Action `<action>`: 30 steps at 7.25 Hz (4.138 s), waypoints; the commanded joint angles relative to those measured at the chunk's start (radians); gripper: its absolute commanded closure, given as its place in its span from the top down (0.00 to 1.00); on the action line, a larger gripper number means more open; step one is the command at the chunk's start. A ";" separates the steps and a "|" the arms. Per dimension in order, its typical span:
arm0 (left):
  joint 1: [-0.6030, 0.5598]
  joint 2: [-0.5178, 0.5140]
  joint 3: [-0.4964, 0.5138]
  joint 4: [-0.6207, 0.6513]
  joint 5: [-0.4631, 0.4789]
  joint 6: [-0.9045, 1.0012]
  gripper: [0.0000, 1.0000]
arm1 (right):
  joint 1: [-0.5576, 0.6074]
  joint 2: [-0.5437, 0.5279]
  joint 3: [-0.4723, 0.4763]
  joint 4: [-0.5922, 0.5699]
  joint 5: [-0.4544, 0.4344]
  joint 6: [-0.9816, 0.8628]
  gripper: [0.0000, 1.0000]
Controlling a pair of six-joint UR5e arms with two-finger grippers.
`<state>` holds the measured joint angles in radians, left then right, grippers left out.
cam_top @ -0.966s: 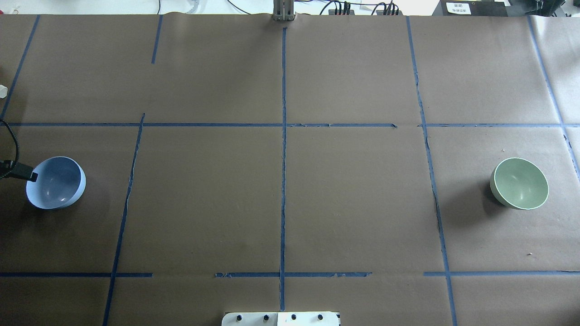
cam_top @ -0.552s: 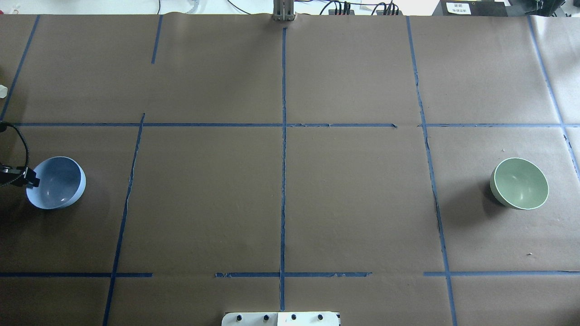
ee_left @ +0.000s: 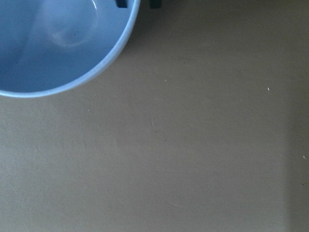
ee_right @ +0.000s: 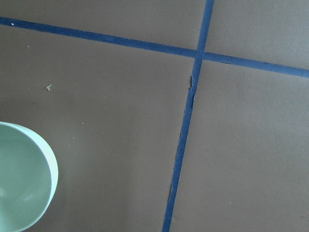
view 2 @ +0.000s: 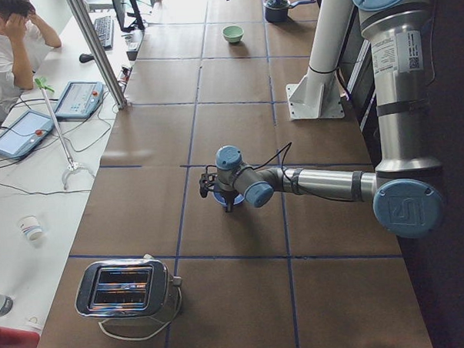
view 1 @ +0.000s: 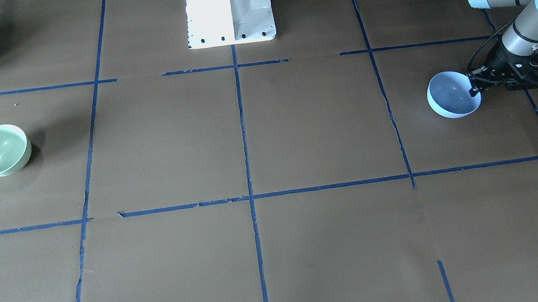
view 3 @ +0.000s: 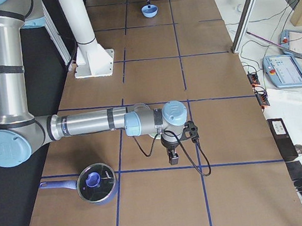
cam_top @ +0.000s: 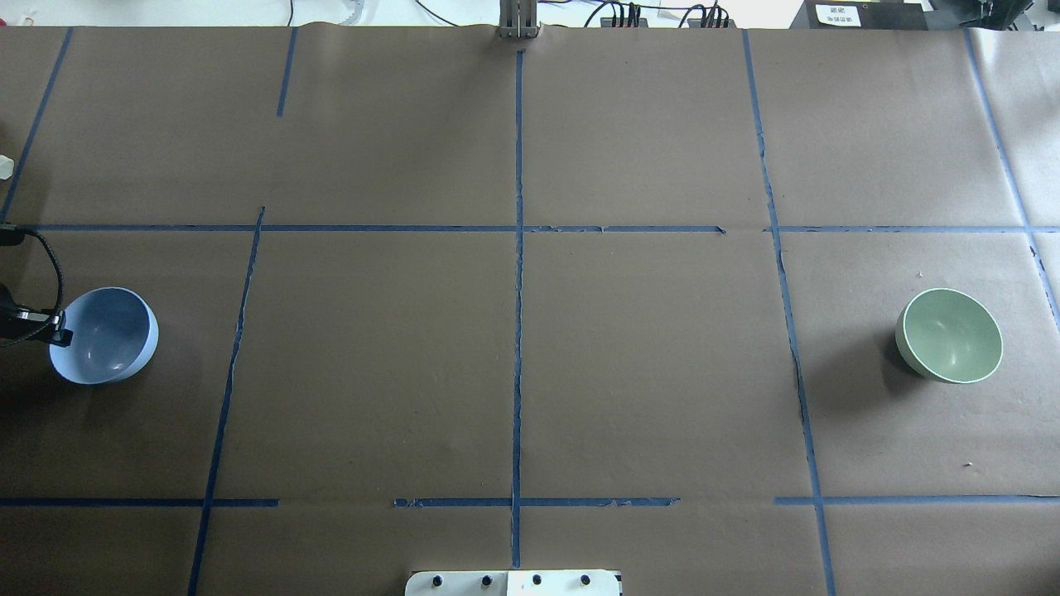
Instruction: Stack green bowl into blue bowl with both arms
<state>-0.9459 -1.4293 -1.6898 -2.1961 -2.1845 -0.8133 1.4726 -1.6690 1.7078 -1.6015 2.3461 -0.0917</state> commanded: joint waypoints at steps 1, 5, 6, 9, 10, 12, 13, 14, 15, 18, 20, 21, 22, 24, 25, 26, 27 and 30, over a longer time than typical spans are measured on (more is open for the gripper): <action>-0.004 -0.026 -0.025 0.012 -0.096 -0.015 0.00 | 0.000 0.000 0.000 0.000 0.001 0.001 1.00; 0.051 -0.416 -0.059 0.319 -0.087 -0.306 0.00 | -0.002 0.000 0.000 0.000 0.001 0.001 1.00; 0.161 -0.541 -0.045 0.390 -0.016 -0.425 0.00 | -0.002 0.000 0.000 0.000 0.001 0.001 1.00; 0.385 -0.750 0.028 0.460 0.182 -0.627 0.00 | -0.002 0.000 -0.002 0.000 0.001 0.001 1.00; 0.410 -0.784 0.065 0.455 0.199 -0.632 0.00 | -0.003 0.000 -0.004 0.000 0.002 0.001 1.00; 0.444 -0.839 0.114 0.452 0.224 -0.652 0.00 | -0.003 0.000 -0.004 0.000 0.002 0.001 1.00; 0.444 -0.839 0.117 0.450 0.227 -0.652 0.00 | -0.003 0.000 -0.004 0.000 0.001 0.001 1.00; 0.444 -0.839 0.118 0.447 0.227 -0.650 0.05 | -0.003 0.000 -0.004 0.000 0.001 0.001 1.00; 0.444 -0.841 0.118 0.446 0.226 -0.646 0.19 | -0.003 0.000 -0.004 0.000 0.001 0.001 1.00; 0.394 -0.826 0.078 0.507 0.195 -0.542 1.00 | -0.008 0.017 0.010 0.003 0.004 0.041 1.00; 0.237 -0.689 -0.127 0.733 0.057 -0.207 1.00 | -0.011 0.026 0.007 0.070 0.004 0.047 1.00; 0.125 -0.574 -0.211 0.790 0.025 0.041 1.00 | -0.012 0.026 0.007 0.071 0.004 0.050 1.00; -0.011 -0.459 -0.229 0.818 -0.027 0.297 1.00 | -0.021 0.029 0.013 0.075 0.005 0.114 1.00; -0.307 -0.242 -0.219 0.820 -0.052 0.718 1.00 | -0.069 0.029 0.103 0.087 0.010 0.203 1.00; -0.444 -0.141 -0.209 0.819 -0.055 0.869 1.00 | -0.077 0.028 0.131 0.087 0.010 0.204 1.00; -0.535 -0.070 -0.164 0.813 -0.084 0.992 1.00 | -0.109 0.032 0.138 0.089 0.007 0.210 1.00; -0.615 -0.045 -0.096 0.808 -0.191 1.111 1.00 | -0.113 0.031 0.139 0.090 0.005 0.266 1.00; -0.616 -0.049 -0.099 0.805 -0.218 1.111 1.00 | -0.249 -0.070 0.051 0.534 -0.014 0.623 0.99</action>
<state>-1.5567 -1.4784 -1.7864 -1.3907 -2.3945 0.2933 1.2895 -1.7034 1.8076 -1.2667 2.3411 0.3753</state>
